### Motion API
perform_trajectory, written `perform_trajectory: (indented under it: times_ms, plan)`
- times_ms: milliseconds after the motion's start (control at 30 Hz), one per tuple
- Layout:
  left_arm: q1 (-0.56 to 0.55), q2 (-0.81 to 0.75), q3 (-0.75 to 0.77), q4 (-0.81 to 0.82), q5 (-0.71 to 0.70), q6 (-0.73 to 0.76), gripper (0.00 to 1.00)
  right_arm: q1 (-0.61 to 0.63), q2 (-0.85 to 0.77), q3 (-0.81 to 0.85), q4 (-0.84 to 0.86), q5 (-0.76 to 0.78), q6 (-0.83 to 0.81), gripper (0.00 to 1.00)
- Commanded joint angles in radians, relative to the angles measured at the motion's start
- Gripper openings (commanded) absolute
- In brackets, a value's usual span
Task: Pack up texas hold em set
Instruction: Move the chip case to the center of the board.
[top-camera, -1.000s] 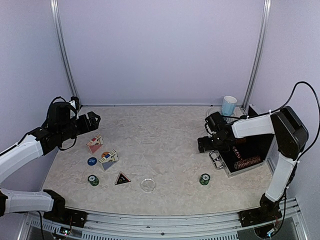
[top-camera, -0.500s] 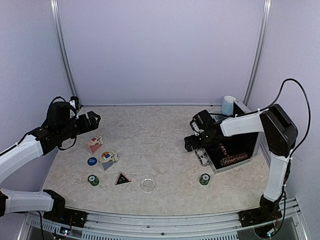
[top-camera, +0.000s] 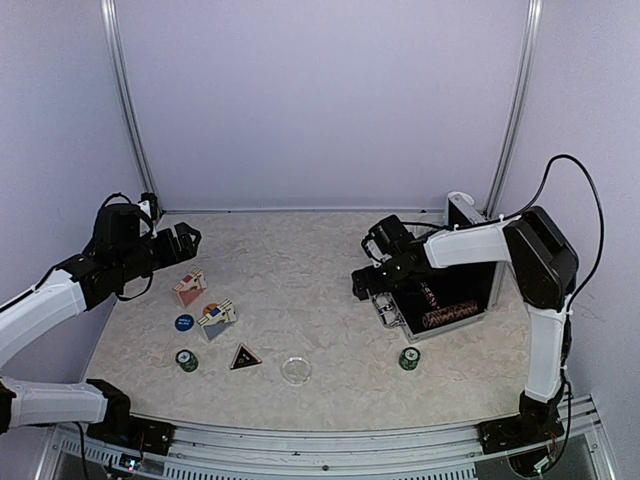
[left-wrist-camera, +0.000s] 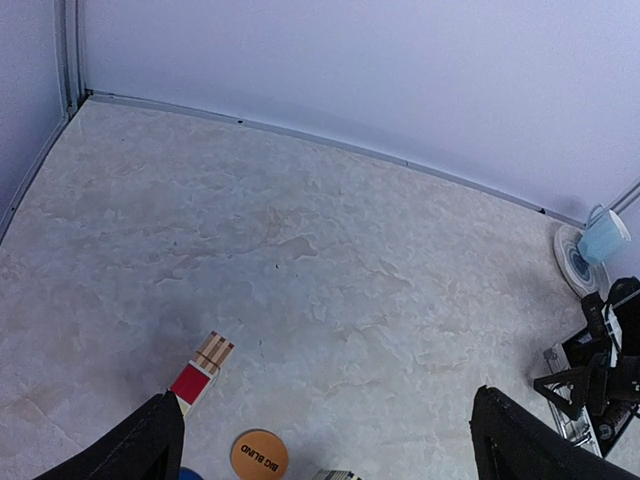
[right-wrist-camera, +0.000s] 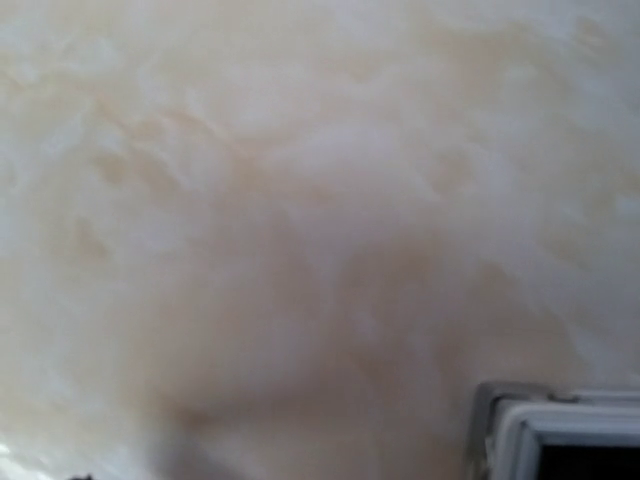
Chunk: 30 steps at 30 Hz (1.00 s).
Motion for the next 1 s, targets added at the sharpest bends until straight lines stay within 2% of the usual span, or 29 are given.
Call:
perform_trajectory:
  times_ms: [0, 700, 967]
  plan:
    - [0.005, -0.015, -0.013, 0.018, -0.003, -0.001, 0.99, 0.047, 0.067, 0.079, 0.03, -0.102, -0.032, 0.98]
    - [0.006, -0.019, -0.012, 0.017, -0.012, -0.001, 0.99, 0.14, 0.31, 0.484, -0.088, -0.149, -0.11, 0.98]
    - [0.006, -0.024, -0.012, 0.015, -0.013, 0.0, 0.99, 0.179, 0.366, 0.59, -0.125, -0.162, -0.13, 0.98]
